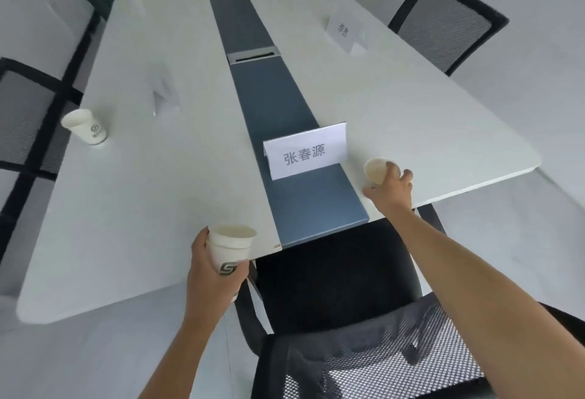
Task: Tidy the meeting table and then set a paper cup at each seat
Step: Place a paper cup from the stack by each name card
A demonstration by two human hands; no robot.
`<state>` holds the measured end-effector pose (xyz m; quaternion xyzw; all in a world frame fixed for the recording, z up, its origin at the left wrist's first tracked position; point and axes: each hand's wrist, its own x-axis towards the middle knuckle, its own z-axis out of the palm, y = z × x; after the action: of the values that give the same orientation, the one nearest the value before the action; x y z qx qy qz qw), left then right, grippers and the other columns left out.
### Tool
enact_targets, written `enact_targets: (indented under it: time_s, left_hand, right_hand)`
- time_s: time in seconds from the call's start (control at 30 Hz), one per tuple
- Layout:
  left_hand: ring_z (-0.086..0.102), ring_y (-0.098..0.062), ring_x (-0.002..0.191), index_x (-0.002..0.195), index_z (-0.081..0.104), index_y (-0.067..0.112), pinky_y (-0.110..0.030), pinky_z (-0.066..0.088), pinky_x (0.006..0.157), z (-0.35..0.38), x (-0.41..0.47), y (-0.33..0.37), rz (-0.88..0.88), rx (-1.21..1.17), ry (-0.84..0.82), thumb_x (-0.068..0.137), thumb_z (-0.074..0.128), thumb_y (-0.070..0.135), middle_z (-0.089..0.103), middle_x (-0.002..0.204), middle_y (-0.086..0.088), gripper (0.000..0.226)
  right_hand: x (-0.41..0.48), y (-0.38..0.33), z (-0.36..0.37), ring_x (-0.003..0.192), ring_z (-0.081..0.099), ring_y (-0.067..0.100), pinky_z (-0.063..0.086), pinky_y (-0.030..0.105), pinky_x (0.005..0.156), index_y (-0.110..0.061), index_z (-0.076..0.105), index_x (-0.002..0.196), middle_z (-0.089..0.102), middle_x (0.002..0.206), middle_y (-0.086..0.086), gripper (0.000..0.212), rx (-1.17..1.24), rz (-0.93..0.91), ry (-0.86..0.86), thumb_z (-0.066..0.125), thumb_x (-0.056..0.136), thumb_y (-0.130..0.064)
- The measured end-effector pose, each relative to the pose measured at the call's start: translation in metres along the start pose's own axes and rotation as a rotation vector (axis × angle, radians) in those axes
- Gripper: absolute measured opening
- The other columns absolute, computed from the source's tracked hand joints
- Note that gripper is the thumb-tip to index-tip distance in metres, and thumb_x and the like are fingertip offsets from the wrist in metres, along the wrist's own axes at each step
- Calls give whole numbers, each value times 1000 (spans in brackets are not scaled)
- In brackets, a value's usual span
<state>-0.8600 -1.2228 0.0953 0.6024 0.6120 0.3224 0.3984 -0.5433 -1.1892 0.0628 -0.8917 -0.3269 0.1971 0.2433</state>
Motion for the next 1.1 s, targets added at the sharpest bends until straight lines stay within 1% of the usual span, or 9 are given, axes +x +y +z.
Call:
enact_targets:
  time_s: [0.1, 0.17, 0.37, 0.47, 0.6, 0.73, 0.93, 1.0, 1.1]
  left_hand:
    - [46, -16, 101, 135, 29, 17, -15, 41, 69, -1, -11, 4, 27, -24, -1, 70, 73, 0, 42, 117, 7, 81]
    - [47, -18, 103, 135, 30, 19, -17, 41, 69, -2, -20, 6, 62, -43, -17, 70, 73, 1, 43, 116, 6, 80]
    - [49, -17, 101, 113, 30, 45, -20, 42, 72, -17, -52, 28, 212, -116, -63, 69, 72, 1, 47, 113, 7, 75]
    - [52, -13, 97, 110, 30, 57, -19, 43, 71, -20, -71, 38, 305, -118, -127, 64, 73, 15, 49, 109, 17, 75]
    - [54, -15, 107, 130, 34, 38, -33, 51, 84, -12, -96, 54, 399, -77, -210, 62, 71, 22, 52, 119, 11, 79]
    - [52, -2, 105, 126, 30, 45, -24, 49, 83, 3, -122, 84, 554, -51, -296, 61, 66, 26, 44, 113, 32, 77]
    - [47, 20, 93, 114, 25, 62, -14, 44, 71, 71, -156, 138, 684, 21, -461, 71, 69, 15, 46, 101, 36, 78]
    - [52, 11, 92, 109, 29, 57, -23, 51, 69, 95, -164, 155, 704, 10, -513, 72, 66, 12, 53, 99, 30, 69]
    - [57, -7, 98, 121, 29, 51, -41, 54, 80, 177, -200, 190, 708, -4, -616, 67, 63, 22, 55, 107, 14, 70]
  right_hand:
    - [-20, -3, -6, 120, 31, 40, 38, 45, 94, -11, 23, 137, 16, 142, 20, 68, -98, -47, 26, 60, 81, -22]
    - [-42, -10, -12, 124, 28, 40, 37, 45, 96, -11, 27, 137, 13, 146, 20, 63, -131, -138, 24, 57, 83, -24]
    - [-151, -49, -37, 127, 38, 22, 32, 29, 103, -16, 45, 128, 30, 141, 7, 43, 244, -348, -301, 55, 88, -27]
    - [-209, -59, -51, 125, 41, 15, 34, 24, 97, -22, 45, 128, 37, 138, 2, 41, 393, -406, -427, 53, 90, -32]
    - [-255, -52, -79, 109, 48, 8, 40, 15, 86, -23, 48, 122, 49, 123, -3, 35, 565, -438, -486, 56, 88, -27]
    - [-268, -20, -110, 99, 53, 4, 45, 17, 87, -23, 49, 120, 50, 123, -1, 42, 615, -465, -441, 66, 82, -20]
    - [-248, 56, -171, 94, 57, 15, 50, 23, 80, -32, 56, 101, 58, 107, 3, 41, 855, -418, -309, 75, 70, -13]
    - [-242, 74, -186, 91, 56, 15, 49, 22, 76, -31, 56, 101, 58, 103, 1, 40, 892, -381, -264, 73, 68, -16]
    - [-226, 147, -236, 84, 56, 16, 48, 27, 72, -29, 56, 100, 58, 99, 3, 40, 949, -278, -135, 68, 63, -20]
